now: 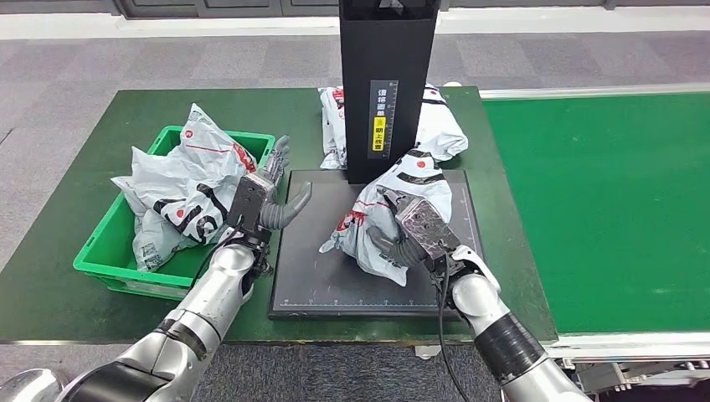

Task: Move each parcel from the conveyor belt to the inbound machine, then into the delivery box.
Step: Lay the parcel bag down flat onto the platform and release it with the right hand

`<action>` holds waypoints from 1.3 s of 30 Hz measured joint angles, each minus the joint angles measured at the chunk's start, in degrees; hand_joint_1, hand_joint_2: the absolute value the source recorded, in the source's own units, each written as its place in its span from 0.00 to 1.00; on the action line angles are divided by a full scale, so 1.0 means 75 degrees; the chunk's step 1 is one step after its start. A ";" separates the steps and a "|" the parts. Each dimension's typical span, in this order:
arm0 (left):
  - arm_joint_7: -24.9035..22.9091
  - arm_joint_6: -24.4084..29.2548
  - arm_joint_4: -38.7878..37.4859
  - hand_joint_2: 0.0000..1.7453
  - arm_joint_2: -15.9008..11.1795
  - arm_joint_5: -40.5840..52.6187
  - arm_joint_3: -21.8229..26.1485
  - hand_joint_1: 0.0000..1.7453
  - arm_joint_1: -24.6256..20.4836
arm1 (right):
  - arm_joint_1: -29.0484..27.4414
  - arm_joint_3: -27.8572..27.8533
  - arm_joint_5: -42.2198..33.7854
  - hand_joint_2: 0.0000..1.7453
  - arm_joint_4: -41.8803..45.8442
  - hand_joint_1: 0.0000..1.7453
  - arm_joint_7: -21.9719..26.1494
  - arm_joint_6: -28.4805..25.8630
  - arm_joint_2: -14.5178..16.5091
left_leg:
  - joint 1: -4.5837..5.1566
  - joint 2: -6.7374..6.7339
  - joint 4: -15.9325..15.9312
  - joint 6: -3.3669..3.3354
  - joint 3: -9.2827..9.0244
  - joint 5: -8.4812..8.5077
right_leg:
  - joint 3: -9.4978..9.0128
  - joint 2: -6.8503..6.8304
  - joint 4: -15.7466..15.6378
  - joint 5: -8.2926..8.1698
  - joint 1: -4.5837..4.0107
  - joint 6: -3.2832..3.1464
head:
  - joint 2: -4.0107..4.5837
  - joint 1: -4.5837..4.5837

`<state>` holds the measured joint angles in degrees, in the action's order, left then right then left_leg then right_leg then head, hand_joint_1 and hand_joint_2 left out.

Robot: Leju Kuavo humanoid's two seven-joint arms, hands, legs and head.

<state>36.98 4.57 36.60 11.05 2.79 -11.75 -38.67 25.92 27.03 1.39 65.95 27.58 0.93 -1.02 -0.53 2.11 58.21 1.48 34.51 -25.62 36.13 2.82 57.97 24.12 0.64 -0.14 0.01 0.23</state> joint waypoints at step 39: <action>-0.0335 0.0355 -0.0164 1.00 0.0088 0.0558 -0.0821 0.00 -0.0165 | -0.0236 -0.0283 -0.0301 0.00 -0.0081 0.00 -0.0314 -0.0671 -0.0333 | 0.0007 0.0007 0.0002 -0.0005 0.0006 0.0001 | 0.0001 -0.0016 -0.0003 0.0001 0.0001 0.0003 | 0.0001 0.0001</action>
<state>34.47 7.23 35.37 11.71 6.97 -17.91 -39.90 24.15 24.91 -0.87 65.35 25.22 -4.10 -3.52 -0.48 2.17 58.22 1.44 34.56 -25.61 36.14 2.70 57.94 24.13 0.65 -0.11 0.02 0.24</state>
